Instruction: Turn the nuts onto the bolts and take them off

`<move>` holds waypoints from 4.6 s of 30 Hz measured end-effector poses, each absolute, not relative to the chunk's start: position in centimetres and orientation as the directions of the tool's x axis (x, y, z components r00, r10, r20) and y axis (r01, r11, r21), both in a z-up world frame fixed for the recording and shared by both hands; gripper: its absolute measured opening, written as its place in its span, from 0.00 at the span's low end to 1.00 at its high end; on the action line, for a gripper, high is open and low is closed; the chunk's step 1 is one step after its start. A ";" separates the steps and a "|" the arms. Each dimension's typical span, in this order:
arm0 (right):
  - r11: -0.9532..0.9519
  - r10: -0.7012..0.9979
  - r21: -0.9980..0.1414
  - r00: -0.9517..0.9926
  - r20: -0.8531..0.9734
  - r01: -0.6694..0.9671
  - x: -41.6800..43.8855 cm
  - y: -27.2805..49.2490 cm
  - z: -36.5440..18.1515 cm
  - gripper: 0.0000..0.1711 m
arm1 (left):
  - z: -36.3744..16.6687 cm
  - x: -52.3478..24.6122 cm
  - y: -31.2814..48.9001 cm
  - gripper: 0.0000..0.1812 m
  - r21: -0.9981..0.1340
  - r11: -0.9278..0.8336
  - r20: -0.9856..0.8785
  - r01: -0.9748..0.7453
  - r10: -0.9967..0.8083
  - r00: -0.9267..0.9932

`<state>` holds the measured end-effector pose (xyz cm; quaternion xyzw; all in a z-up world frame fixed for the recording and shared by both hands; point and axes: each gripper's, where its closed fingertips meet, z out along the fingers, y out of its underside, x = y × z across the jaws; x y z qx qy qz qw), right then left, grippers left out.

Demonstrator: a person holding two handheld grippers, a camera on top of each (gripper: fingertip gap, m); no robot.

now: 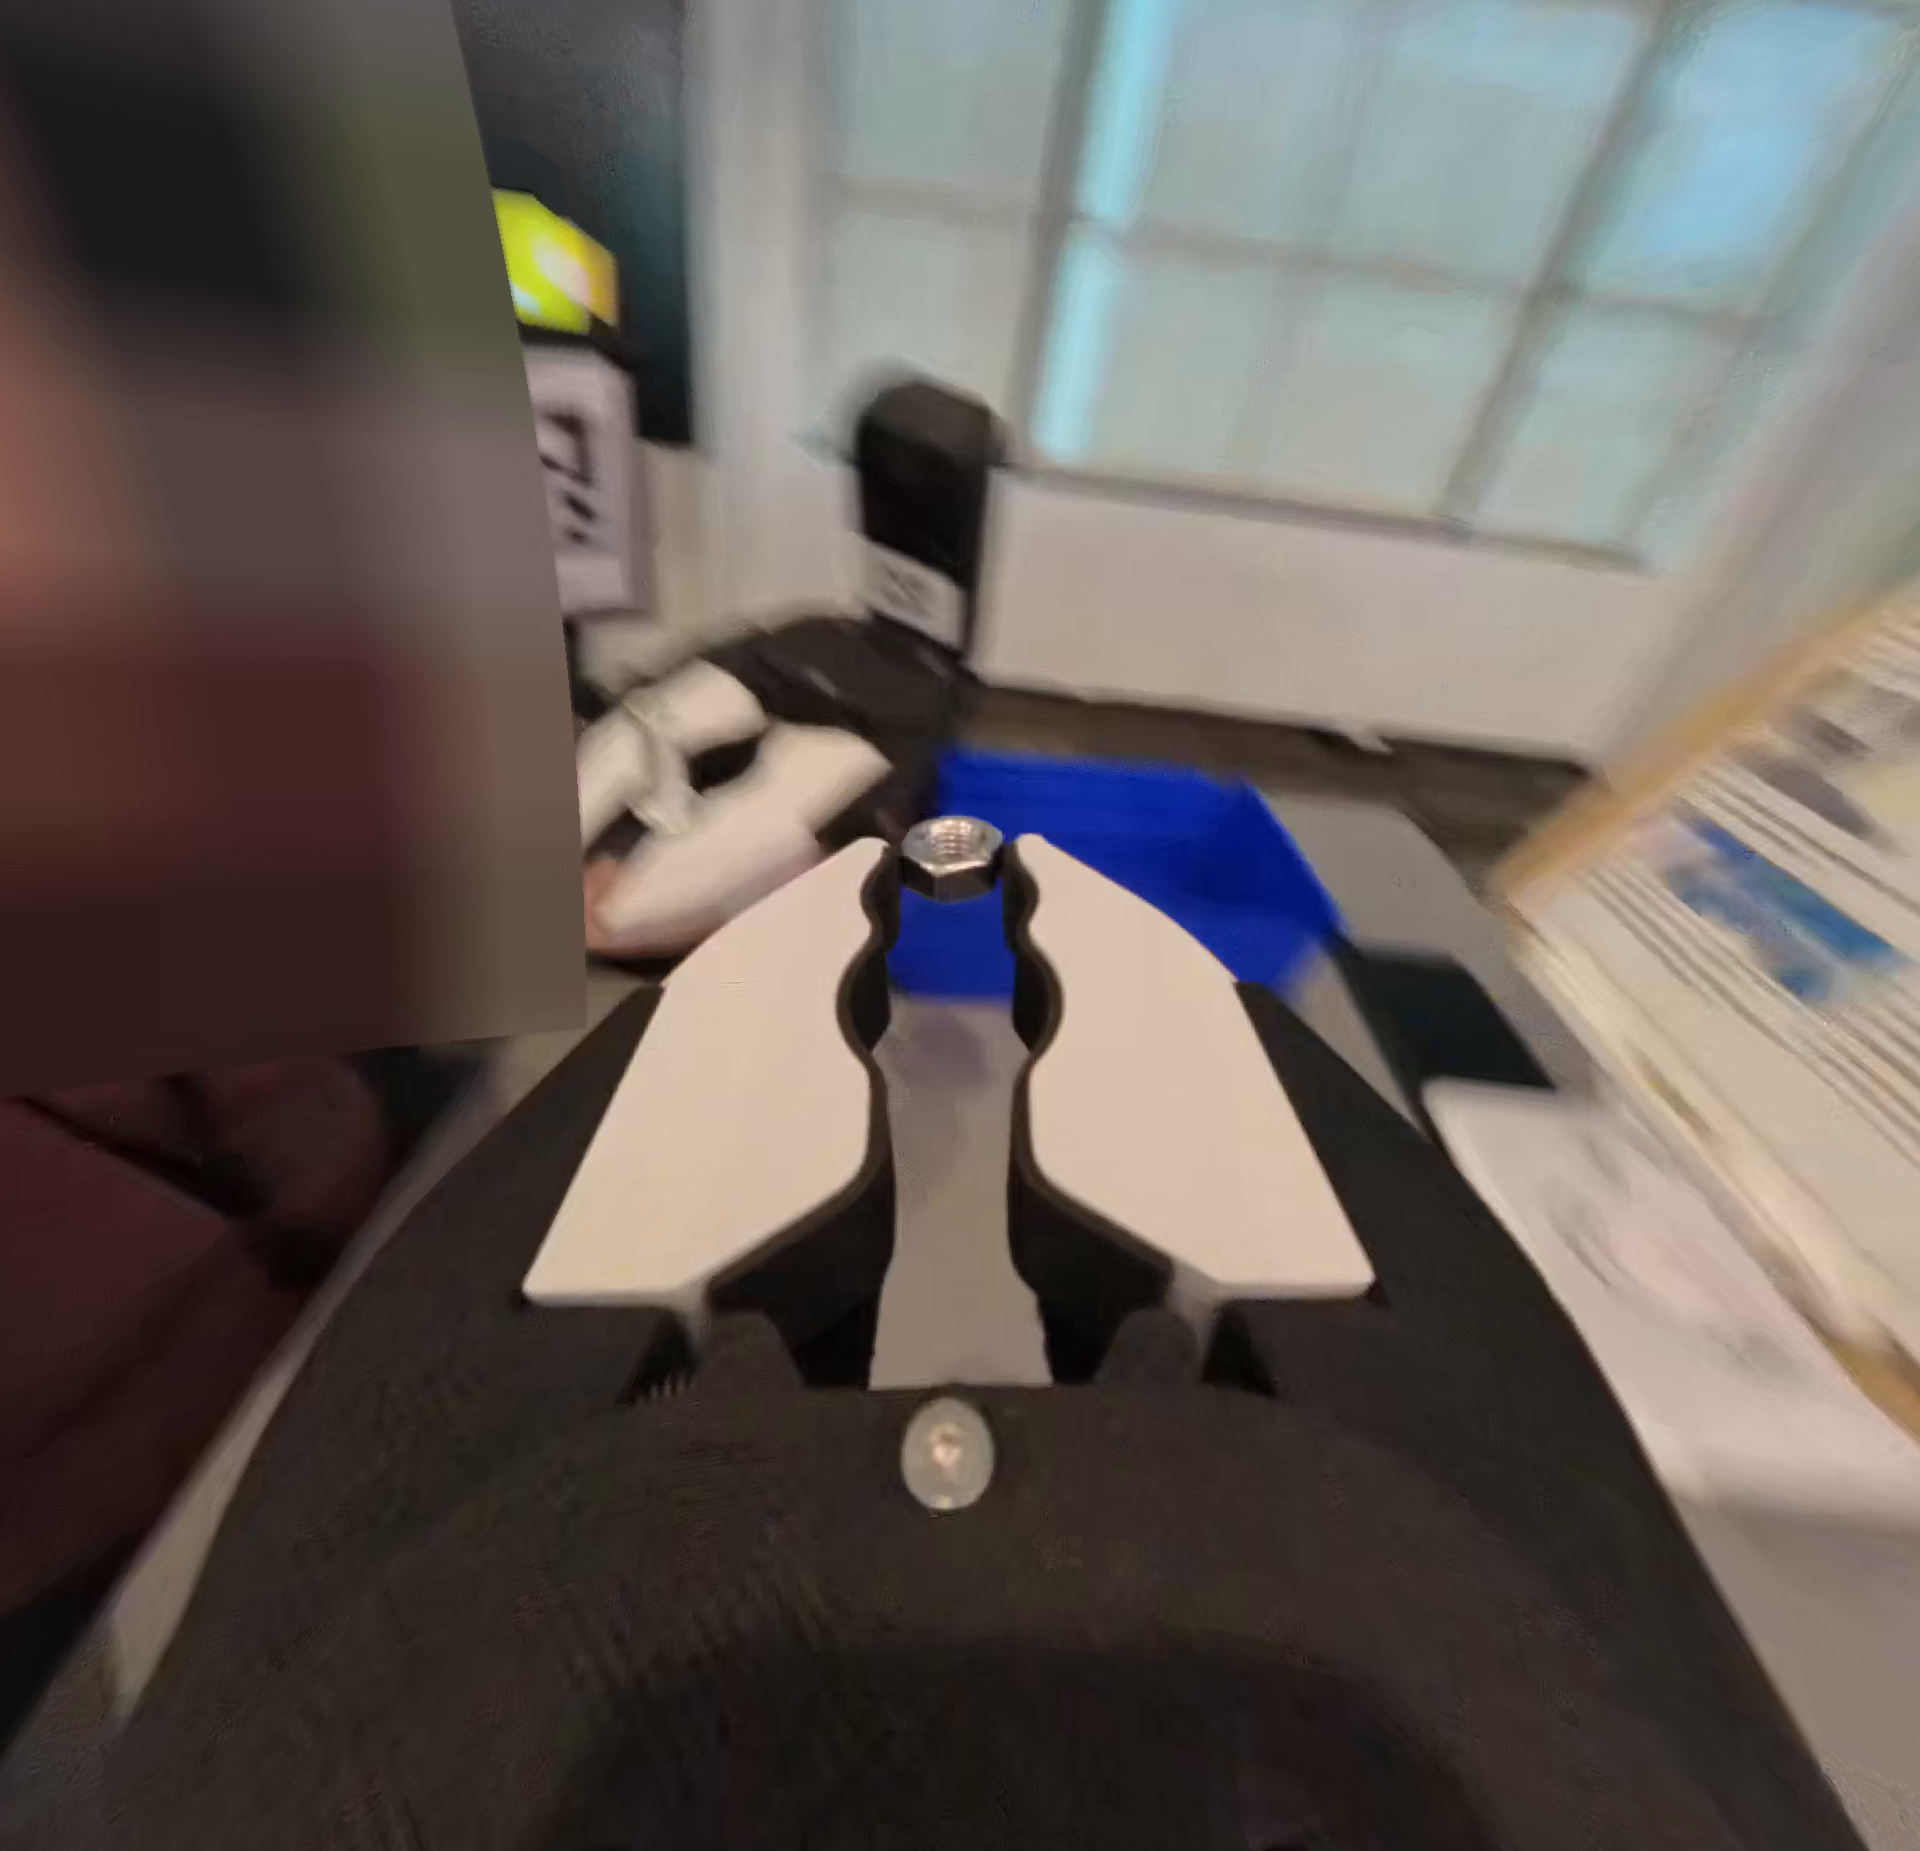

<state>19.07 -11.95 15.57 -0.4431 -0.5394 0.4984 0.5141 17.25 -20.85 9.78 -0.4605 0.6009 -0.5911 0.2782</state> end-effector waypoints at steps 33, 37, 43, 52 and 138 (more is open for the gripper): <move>-0.638 0.729 -0.480 0.673 -0.125 0.602 36.9 -4.3 -3.2 0.21 | 7.6 16.6 -15.0 0.08 -0.949 -0.034 0.078 -0.315 -0.989 -0.127; -0.192 0.840 -0.843 0.529 0.124 0.503 29.9 -4.0 7.5 0.21 | 7.8 17.1 -13.5 0.08 -0.961 -0.020 0.031 -0.276 -0.999 -0.036; 0.043 0.998 -0.996 0.050 0.039 -0.084 17.5 -11.7 17.3 0.20 | 9.2 17.0 -12.1 0.08 -0.983 -0.069 0.064 -0.170 -0.997 0.034; 0.015 0.998 -1.000 -0.063 0.014 0.019 11.9 -12.0 13.0 0.06 | 10.0 16.4 -12.2 0.08 -0.987 -0.067 0.063 -0.143 -0.998 0.028; -0.095 0.319 -0.946 0.909 0.267 0.311 38.1 6.4 10.3 0.24 | -14.4 -16.8 2.8 0.14 -0.187 -0.973 0.093 -0.138 -0.157 0.983</move>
